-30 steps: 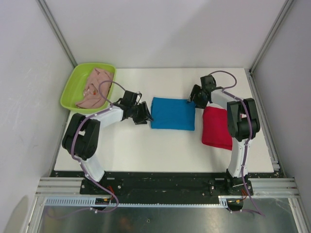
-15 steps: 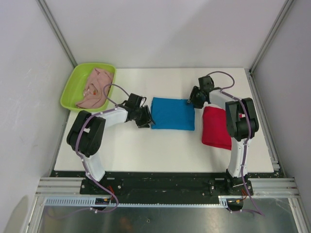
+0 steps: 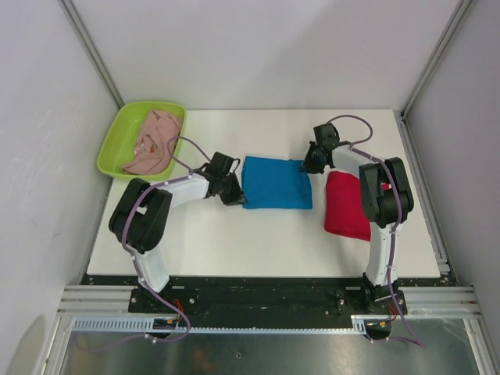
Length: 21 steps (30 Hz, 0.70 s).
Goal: Fold and stack the t-shirts
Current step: Put the neatly folded tshirt into the corner of the board with both arms
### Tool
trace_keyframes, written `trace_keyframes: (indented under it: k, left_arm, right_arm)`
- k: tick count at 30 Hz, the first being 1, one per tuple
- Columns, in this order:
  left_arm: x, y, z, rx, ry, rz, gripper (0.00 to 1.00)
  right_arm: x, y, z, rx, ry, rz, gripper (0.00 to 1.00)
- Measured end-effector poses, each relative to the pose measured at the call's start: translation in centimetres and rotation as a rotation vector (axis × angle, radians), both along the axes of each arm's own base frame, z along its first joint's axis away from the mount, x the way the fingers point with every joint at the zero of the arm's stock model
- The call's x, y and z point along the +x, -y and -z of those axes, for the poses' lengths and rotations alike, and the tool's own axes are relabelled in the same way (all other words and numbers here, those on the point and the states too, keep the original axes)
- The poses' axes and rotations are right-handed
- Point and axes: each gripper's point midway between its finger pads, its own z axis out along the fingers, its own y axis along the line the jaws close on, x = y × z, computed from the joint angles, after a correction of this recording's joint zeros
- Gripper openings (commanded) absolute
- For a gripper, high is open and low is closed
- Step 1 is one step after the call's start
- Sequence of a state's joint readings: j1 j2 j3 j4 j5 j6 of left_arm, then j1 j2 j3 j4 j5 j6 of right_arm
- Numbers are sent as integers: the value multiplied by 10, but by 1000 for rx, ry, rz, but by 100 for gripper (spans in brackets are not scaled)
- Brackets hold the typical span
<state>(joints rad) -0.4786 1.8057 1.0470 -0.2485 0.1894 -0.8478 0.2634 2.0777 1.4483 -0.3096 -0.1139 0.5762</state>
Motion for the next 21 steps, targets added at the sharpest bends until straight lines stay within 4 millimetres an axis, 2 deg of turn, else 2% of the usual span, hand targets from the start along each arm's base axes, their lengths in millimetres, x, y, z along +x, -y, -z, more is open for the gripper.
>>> trace_keyframes:
  k: [8,17,21]
  left_arm:
    - [1,1,-7,-2,19,2,0]
    - [6,11,-52,-65,112,37,0]
    - [6,19,-68,-91,136,56,0]
  right_arm:
    - [-4,4,-5,-112,24,27,0]
    - [-9,7,-60,-208,136,44,0]
    - [-12,14,-75,-238,160,55,0]
